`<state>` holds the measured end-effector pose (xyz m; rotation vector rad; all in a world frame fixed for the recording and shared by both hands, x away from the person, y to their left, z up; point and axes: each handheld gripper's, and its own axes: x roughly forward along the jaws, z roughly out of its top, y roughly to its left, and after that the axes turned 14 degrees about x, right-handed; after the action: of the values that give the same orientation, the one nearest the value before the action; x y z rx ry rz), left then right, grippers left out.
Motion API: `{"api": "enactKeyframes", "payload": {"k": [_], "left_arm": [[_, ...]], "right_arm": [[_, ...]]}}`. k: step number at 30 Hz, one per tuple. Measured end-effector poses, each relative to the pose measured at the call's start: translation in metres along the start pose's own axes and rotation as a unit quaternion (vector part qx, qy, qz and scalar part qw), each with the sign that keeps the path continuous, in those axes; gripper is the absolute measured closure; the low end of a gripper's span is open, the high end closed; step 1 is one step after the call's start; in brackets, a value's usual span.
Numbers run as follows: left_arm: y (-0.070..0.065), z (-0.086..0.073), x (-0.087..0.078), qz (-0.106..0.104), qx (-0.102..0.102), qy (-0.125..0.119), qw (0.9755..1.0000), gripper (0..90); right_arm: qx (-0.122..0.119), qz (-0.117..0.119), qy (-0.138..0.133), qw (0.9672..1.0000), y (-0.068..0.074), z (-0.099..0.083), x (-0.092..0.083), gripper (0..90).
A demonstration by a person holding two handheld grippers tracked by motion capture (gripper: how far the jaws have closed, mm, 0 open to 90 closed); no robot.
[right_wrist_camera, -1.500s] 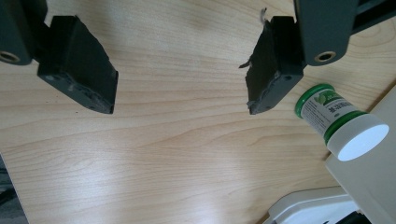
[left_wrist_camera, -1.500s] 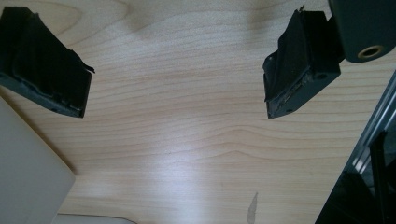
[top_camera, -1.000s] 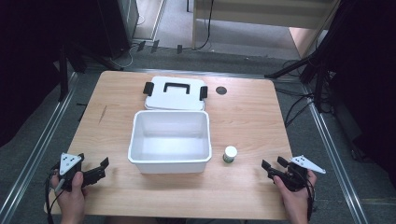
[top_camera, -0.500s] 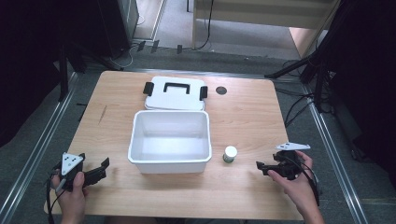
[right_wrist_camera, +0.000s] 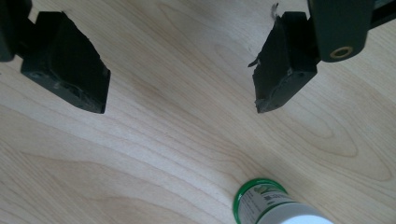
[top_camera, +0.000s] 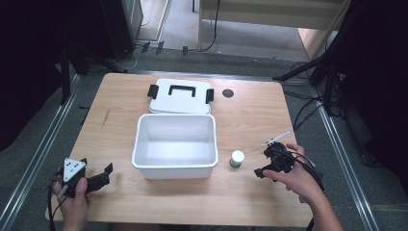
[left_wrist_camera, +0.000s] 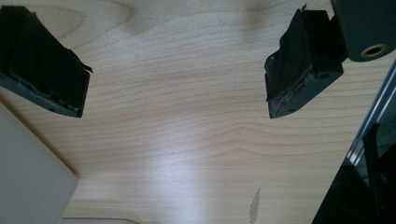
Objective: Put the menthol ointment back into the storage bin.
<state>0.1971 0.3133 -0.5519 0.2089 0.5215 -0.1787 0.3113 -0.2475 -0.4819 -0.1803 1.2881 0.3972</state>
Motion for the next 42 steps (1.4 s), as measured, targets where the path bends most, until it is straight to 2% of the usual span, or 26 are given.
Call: {"api": "enactKeyframes", "payload": {"k": [2,4,5,6,12,19,24,31,35,42], "left_arm": [[0.0,0.0,0.0,0.003,0.001,0.0,1.0,7.3],[-0.001,0.0,0.0,0.003,0.003,0.0,1.0,7.3],[-0.001,0.0,0.0,0.002,0.004,0.001,1.0,7.3],[-0.001,0.0,0.0,0.004,0.005,0.001,1.0,7.3],[-0.001,0.0,0.0,0.002,0.005,0.0,1.0,3.0],[-0.002,0.0,0.0,0.002,0.007,0.001,1.0,2.9],[-0.002,0.0,0.0,0.003,0.006,0.002,1.0,2.9],[-0.002,0.0,0.0,0.001,0.007,0.002,1.0,2.9],[-0.001,0.001,0.001,-0.001,0.006,0.005,1.0,3.0],[-0.001,0.001,0.001,-0.002,0.006,0.006,1.0,2.9]], "right_arm": [[-0.004,-0.002,0.007,1.0,0.002,0.002,0.0,19.4],[-0.015,-0.009,0.033,0.9993,0.007,0.007,0.002,19.1],[-0.015,-0.009,0.033,0.9993,0.007,0.007,0.002,19.1],[-0.018,-0.01,0.045,0.9988,0.01,0.01,0.003,19.1],[-0.038,-0.022,0.072,0.9965,0.021,0.019,0.006,19.0],[-0.047,-0.023,0.067,0.9964,0.032,0.033,0.006,19.8],[-0.062,-0.019,0.074,0.9952,0.047,0.044,0.009,21.4],[-0.065,-0.015,0.074,0.995,0.06,0.054,0.011,24.4],[-0.068,-0.021,0.076,0.9946,0.066,0.06,0.013,26.5],[-0.066,-0.023,0.08,0.9944,0.072,0.068,0.017,40.4]]}}
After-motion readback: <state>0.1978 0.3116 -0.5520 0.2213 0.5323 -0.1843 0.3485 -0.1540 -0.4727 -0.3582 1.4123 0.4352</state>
